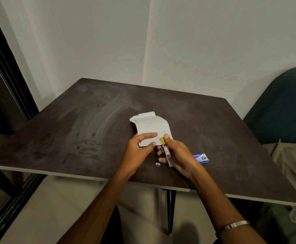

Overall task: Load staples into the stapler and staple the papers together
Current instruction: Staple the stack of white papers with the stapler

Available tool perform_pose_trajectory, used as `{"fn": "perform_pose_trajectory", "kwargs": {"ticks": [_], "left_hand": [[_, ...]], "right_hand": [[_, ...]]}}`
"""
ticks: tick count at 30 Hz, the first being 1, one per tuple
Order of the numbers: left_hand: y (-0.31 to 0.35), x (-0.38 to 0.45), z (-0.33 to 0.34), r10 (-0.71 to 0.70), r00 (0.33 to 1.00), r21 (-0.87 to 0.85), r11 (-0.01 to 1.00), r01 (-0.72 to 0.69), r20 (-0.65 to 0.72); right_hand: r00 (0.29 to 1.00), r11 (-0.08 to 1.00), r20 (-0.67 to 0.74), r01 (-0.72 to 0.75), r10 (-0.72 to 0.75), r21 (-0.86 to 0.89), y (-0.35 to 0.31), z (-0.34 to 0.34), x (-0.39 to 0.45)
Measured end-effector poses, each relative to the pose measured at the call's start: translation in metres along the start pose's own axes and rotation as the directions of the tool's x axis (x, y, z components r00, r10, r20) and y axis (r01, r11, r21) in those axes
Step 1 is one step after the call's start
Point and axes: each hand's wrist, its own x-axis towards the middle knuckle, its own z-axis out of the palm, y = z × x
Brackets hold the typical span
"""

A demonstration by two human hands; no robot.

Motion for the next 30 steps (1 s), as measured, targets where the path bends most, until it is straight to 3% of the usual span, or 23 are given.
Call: {"fn": "perform_pose_trajectory", "kwargs": {"ticks": [11,15,19,26,30], "left_hand": [[-0.004,0.001,-0.001,-0.032,0.999,-0.011,0.999,0.032,-0.004],[-0.005,0.0,-0.001,-0.021,1.0,-0.008,1.0,0.021,-0.023],[-0.006,0.001,-0.001,0.001,0.999,0.005,1.0,-0.001,-0.032],[-0.008,0.002,-0.001,0.006,0.999,0.004,1.0,-0.006,-0.033],[-0.008,0.001,-0.001,0.01,0.999,0.012,1.0,-0.009,-0.038]], "right_hand": [[0.999,1.0,-0.02,0.027,-0.026,0.01,0.002,0.004,-0.001],[0.997,0.992,-0.002,0.081,-0.081,-0.096,0.005,0.004,-0.006],[0.991,0.97,-0.086,0.081,-0.103,-0.23,0.01,0.008,-0.003],[0.988,0.962,-0.116,0.064,-0.098,-0.264,0.012,0.012,-0.003],[0.943,0.913,-0.237,0.126,-0.231,-0.387,0.02,0.015,-0.003]]}}
